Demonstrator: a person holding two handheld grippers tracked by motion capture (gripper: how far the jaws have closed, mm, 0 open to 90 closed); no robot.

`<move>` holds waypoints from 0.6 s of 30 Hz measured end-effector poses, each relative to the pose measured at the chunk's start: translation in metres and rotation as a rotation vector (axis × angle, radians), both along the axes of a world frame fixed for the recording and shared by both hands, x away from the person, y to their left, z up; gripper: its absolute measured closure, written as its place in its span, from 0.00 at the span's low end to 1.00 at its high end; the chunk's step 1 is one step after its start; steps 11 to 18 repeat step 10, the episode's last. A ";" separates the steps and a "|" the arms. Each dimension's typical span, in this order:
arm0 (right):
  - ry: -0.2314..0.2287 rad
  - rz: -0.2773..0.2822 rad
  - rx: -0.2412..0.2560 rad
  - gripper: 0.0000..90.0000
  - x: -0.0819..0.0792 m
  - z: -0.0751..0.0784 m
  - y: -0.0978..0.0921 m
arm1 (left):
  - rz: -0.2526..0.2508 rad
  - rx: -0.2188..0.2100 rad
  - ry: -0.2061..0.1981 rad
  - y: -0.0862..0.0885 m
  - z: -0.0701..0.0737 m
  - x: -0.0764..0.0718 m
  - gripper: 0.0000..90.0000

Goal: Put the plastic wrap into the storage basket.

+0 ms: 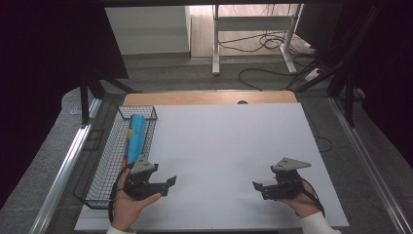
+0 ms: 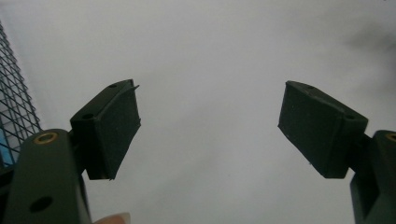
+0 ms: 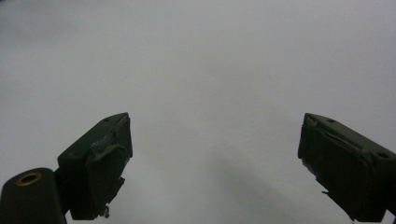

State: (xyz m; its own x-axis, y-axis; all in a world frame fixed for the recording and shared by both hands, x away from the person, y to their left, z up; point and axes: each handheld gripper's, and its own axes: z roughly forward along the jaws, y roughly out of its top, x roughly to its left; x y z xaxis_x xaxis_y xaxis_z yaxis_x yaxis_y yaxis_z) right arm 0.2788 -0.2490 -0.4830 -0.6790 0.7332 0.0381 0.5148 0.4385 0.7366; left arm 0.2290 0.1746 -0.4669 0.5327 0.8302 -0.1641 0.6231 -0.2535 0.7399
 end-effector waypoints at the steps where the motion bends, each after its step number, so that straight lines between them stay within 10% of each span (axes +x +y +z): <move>1: 0.000 0.000 0.000 0.11 0.000 0.000 0.000 | 0.000 0.000 0.000 0.000 0.000 0.000 0.22; 18: -0.053 0.011 0.000 0.10 0.001 0.003 -0.001 | -0.003 -0.046 0.015 0.005 0.001 -0.002 0.22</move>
